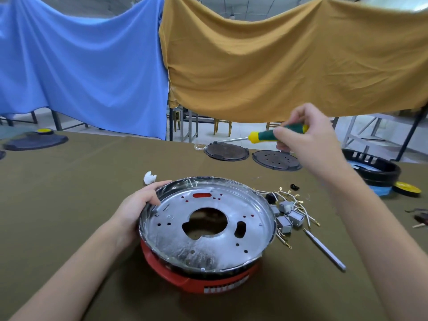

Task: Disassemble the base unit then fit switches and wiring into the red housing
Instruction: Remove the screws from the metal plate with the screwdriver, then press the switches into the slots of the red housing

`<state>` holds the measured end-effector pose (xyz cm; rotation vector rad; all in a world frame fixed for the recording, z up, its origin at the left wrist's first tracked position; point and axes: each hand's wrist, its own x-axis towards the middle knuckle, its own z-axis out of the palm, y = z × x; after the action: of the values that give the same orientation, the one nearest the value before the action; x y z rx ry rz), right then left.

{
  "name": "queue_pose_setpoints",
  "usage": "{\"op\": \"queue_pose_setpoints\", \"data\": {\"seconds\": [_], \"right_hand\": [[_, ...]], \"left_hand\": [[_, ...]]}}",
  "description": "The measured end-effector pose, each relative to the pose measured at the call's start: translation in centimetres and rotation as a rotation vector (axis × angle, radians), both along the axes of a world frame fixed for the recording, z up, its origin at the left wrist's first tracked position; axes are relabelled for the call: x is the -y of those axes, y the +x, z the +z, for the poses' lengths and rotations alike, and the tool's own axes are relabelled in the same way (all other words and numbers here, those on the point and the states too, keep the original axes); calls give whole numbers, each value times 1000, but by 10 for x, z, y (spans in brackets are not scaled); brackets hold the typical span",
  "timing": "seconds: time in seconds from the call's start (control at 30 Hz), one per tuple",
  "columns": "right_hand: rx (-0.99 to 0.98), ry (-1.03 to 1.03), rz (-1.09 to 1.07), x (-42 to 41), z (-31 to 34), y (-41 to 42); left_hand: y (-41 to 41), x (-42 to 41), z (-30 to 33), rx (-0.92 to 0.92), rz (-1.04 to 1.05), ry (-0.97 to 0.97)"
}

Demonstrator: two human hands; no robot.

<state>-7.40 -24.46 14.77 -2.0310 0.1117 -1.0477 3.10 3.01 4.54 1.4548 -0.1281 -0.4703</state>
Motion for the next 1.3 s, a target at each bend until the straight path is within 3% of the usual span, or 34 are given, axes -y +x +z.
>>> {"op": "queue_pose_setpoints", "data": {"seconds": [0.17, 0.33, 0.4, 0.5, 0.63, 0.7, 0.77, 0.83, 0.9, 1.0, 1.07, 1.3], "right_hand": [[12, 458, -99, 9, -55, -32], [2, 568, -185, 0, -103, -49], [-69, 479, -165, -11, -119, -47], [-199, 164, -148, -29, -136, -41], [-344, -212, -92, -41, -153, -32], [-452, -469, -162, -40, -160, -30], [-463, -554, -206, -40, -160, -31], [-317, -393, -164, -42, -151, -35], [-182, -22, -22, -47, -135, -36], [-288, 500, 293, -58, -108, -28], [-365, 527, 315, -57, -99, -16], [-345, 558, 335, -35, -121, -3]], "left_hand": [[7, -12, -12, -34, 123, -202], [19, -14, -19, -123, 208, -368], [22, -15, -24, -165, 210, -425], [21, -13, -25, -185, 216, -514], [25, -12, -29, -181, 257, -471], [28, -12, -32, -190, 247, -466], [30, -11, -33, -191, 244, -497], [29, -8, -33, -154, 262, -479], [26, -5, -34, -114, 291, -463], [23, 3, -34, -30, 310, -443], [20, 7, -30, 38, 305, -429], [17, 3, -28, 436, 204, -260]]}}
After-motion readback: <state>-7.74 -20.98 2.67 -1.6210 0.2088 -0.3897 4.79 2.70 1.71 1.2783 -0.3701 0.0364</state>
